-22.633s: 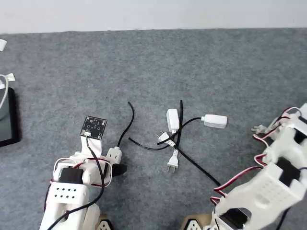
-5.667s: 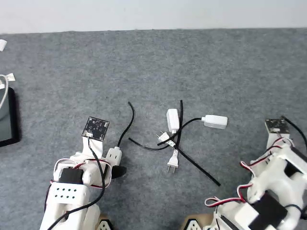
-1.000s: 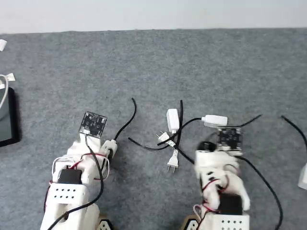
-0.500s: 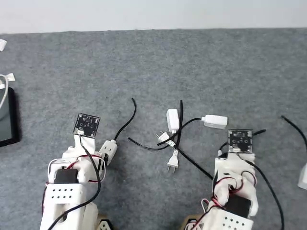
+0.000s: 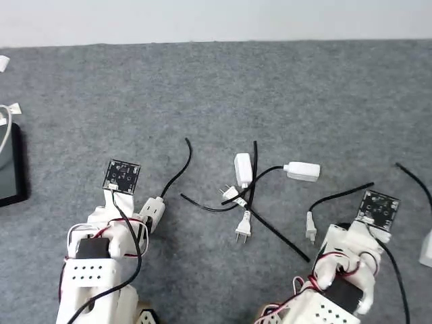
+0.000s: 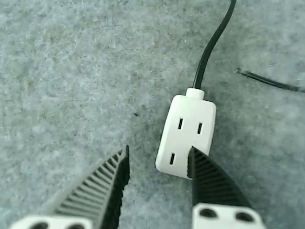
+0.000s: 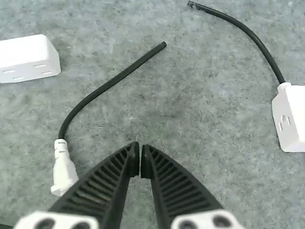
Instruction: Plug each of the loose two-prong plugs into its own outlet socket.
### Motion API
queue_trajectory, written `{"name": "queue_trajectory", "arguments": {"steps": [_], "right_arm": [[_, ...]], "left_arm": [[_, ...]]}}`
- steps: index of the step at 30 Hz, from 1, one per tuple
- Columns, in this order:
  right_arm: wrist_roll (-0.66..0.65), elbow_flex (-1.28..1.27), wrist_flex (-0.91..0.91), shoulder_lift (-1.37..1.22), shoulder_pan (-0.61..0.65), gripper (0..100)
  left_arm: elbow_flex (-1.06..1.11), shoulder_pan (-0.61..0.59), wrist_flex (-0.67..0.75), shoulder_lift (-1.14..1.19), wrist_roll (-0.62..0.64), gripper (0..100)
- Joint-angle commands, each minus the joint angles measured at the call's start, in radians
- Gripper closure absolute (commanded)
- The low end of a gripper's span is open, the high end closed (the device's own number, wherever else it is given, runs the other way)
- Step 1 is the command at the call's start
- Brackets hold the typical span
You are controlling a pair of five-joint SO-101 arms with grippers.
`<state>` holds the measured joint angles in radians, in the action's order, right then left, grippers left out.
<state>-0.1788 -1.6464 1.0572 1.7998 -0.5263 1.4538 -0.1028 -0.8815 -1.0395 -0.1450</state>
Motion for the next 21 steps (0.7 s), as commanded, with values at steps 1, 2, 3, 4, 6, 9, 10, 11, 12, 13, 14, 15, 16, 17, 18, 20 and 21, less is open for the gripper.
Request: {"name": "queue_trajectory", "arguments": {"steps": [1,2,3,4,6,9,10,11,12,13,14,15,16,17,18,20,21], "right_arm": [[-0.012,0.012,0.002,0.004,0.091,99.0],[-0.009,0.012,0.002,0.004,0.120,99.0],[-0.009,0.012,0.002,0.004,0.143,99.1],[-0.009,0.015,0.002,0.004,0.160,99.1],[-0.008,0.017,0.002,0.004,0.176,99.1],[-0.006,0.021,0.012,0.002,0.179,99.1],[0.005,0.038,0.027,0.001,0.179,99.1],[0.017,0.063,0.050,-0.008,0.179,99.1],[0.021,0.097,0.076,-0.028,0.180,99.1],[0.021,0.121,0.084,-0.054,0.180,99.1],[0.023,0.138,0.068,-0.093,0.180,99.1],[0.023,0.149,0.050,-0.142,0.182,99.1],[0.023,0.163,0.033,-0.202,0.194,99.1],[0.023,0.184,0.022,-0.272,0.217,99.1],[0.026,0.210,0.010,-0.344,0.237,99.1],[0.031,0.265,-0.021,-0.498,0.265,99.1],[0.034,0.287,-0.051,-0.570,0.268,99.0]], "left_arm": [[-0.013,-0.006,0.020,-0.011,0.002,86],[-0.013,-0.011,0.018,-0.011,0.002,86],[-0.013,-0.011,0.017,-0.011,0.002,86],[-0.013,-0.012,0.017,-0.011,0.002,86],[-0.013,-0.012,0.017,-0.011,0.002,86],[-0.013,-0.012,0.017,-0.011,0.002,86],[-0.013,-0.012,0.017,-0.011,0.002,86],[-0.013,-0.012,0.017,-0.011,0.002,86],[-0.013,-0.012,0.017,-0.011,0.003,86],[-0.013,-0.012,0.018,-0.011,0.003,86],[-0.013,-0.012,0.018,-0.011,0.003,86],[-0.013,-0.012,0.018,-0.011,0.003,86],[-0.013,-0.012,0.018,-0.011,0.003,86],[-0.013,-0.012,0.018,-0.011,0.003,86],[-0.013,-0.012,0.018,-0.011,0.003,86],[-0.013,-0.009,0.020,-0.011,0.003,86],[-0.013,-0.009,0.020,-0.011,0.003,86]]}}
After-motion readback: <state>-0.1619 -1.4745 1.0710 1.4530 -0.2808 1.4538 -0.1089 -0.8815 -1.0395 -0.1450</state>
